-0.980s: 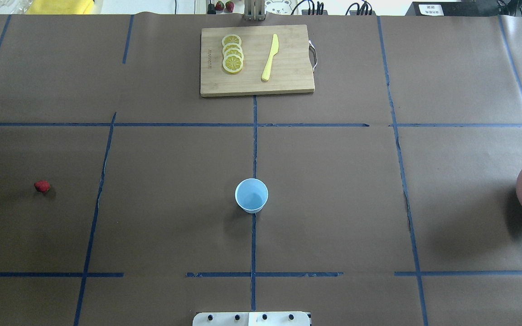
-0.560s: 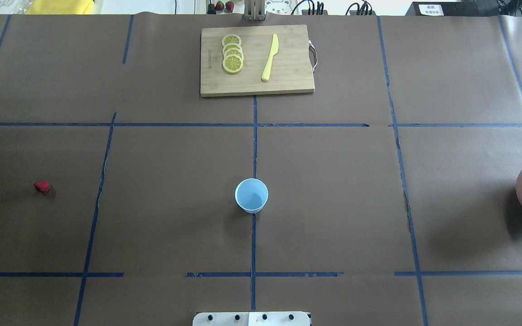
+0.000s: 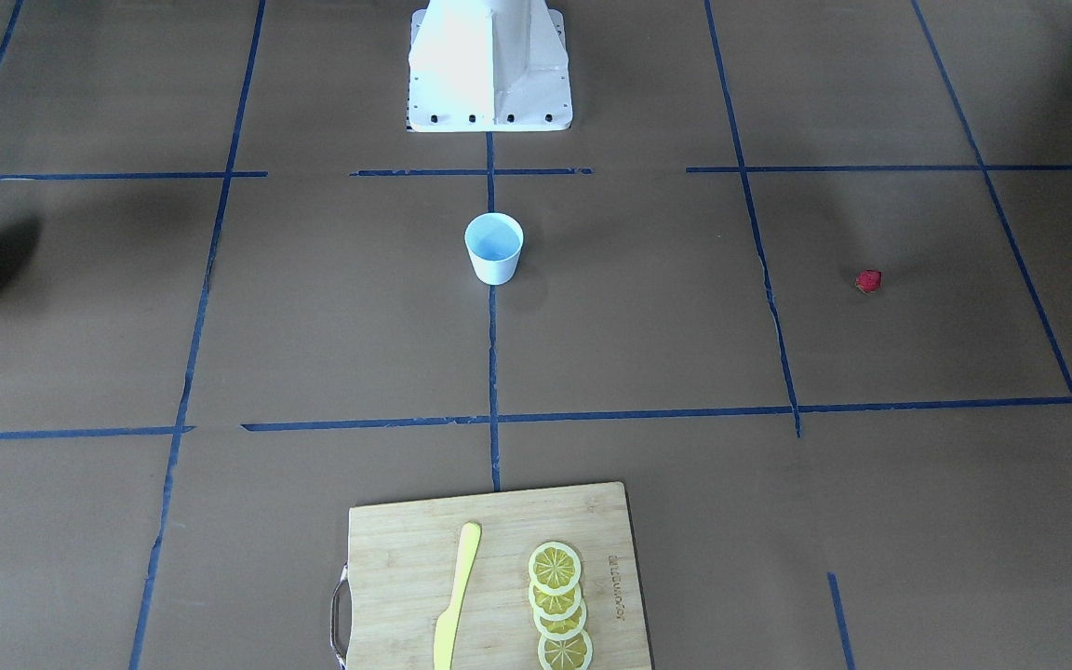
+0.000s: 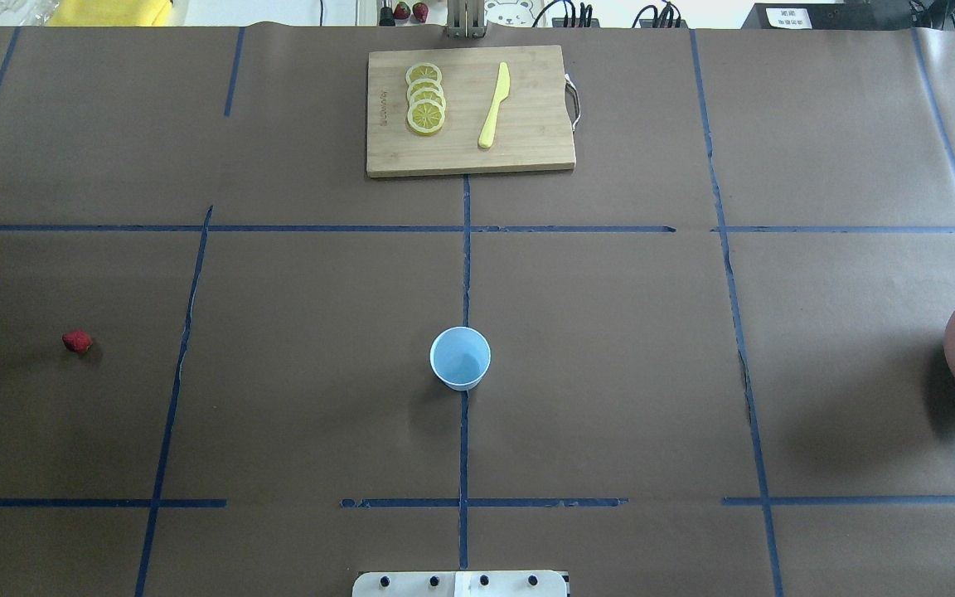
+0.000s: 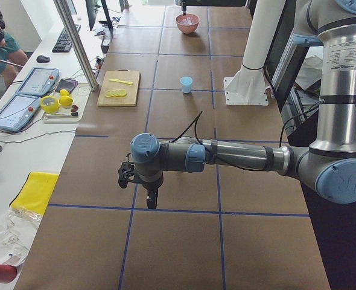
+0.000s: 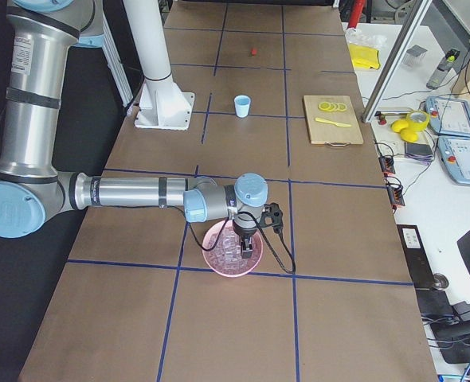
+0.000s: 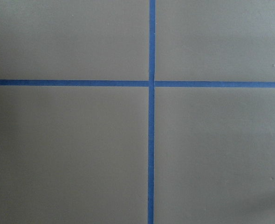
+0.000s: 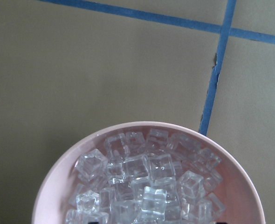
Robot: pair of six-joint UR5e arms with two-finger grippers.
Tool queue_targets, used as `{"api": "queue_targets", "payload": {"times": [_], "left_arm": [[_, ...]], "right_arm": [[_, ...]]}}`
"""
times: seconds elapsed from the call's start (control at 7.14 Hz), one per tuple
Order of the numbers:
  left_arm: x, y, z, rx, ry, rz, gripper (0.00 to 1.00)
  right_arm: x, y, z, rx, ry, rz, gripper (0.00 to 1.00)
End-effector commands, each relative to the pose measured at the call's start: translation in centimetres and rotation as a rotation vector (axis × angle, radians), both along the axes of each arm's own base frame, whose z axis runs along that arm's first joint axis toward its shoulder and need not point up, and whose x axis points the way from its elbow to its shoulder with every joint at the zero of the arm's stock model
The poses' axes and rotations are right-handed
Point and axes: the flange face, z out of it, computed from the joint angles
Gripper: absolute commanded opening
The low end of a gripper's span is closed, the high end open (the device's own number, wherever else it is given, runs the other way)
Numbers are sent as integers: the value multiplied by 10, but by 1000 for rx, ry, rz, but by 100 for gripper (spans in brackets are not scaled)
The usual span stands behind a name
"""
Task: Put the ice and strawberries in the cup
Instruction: 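Grasp an ice cube from the pink bowl with the right gripper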
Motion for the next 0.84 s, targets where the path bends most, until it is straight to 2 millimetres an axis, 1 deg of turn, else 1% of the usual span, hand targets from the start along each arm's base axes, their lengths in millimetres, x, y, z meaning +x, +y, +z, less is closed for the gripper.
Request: {"api": "queue_targets", "payload": {"times": [0.0, 0.14, 0.28, 0.56, 0.7], "left_arm": [[0, 0, -3, 7, 0, 0, 100], [0, 0, -6, 11, 0, -1, 100], [0, 0, -7, 11, 0, -2, 100], [-1, 0, -10, 17, 0, -3, 100], [-1, 0, -11, 19, 0, -3, 100]], "right_arm": [[-11, 2, 10, -17, 4, -28, 83], [-14, 0, 16, -27, 7, -34, 81], [-17, -1, 17, -28, 9, -40, 80], [-26, -1, 17, -21, 14, -64, 80], [-30, -8, 12, -8, 15, -69, 80]]}}
